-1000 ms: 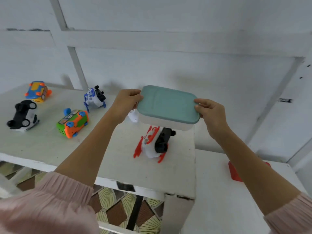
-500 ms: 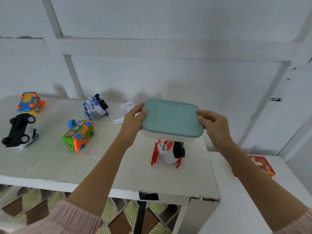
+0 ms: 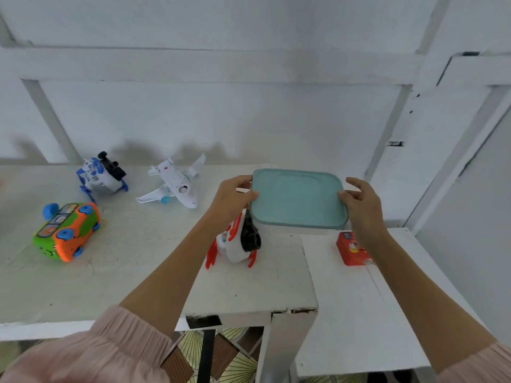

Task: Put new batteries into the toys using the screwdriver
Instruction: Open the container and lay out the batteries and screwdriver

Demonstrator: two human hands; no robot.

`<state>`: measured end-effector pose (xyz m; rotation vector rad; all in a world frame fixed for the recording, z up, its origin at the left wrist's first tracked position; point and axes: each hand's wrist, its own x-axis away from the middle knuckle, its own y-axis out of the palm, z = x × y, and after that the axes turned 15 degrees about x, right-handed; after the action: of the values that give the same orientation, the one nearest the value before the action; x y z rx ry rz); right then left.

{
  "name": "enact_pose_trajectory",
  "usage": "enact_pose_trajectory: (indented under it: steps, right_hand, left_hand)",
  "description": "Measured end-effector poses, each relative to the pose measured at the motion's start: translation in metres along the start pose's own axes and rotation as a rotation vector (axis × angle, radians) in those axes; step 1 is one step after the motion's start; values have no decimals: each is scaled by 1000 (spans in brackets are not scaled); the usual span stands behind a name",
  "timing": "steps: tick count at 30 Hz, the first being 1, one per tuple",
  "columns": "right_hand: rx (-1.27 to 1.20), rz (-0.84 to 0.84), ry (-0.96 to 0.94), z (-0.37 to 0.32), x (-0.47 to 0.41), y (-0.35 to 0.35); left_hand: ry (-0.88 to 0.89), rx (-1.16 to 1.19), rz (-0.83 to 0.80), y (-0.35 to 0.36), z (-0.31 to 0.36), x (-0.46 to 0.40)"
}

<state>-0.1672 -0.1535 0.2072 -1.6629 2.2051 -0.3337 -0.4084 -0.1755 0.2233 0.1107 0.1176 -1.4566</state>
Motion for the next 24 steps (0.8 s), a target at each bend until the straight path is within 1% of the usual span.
enact_pose_trajectory:
  steps: [3, 5, 8, 10, 13, 14, 16, 21, 24]
  right_hand:
    - [-173, -48, 94, 7, -4, -3]
    - [-191, -91, 63, 16, -6, -6]
    - [-152, -172, -1, 27, -10, -9]
    - [-200, -258, 1, 30, -12, -9]
    - [-332, -465, 47, 29, -12, -12]
    - [-339, -502, 59, 30, -13, -13]
    - [-343, -515, 70, 31, -15, -13]
    - [-411, -450, 79, 34, -14, -6]
    - [-424, -453, 87, 39, -11, -2]
  left_hand:
    - [-35, 78, 9, 9, -8, -1]
    - [-44, 86, 9, 14, -13, -2]
    - [-64, 65, 26, 22, -19, -5]
    - [-70, 53, 31, 26, -22, -7]
    - [-72, 32, 30, 31, -25, -8]
    - [-65, 15, 33, 32, -26, -8]
    - [-35, -45, 37, 34, -25, -9]
    - [64, -321, 91, 36, -26, -9]
    - [104, -467, 51, 29, -31, -4]
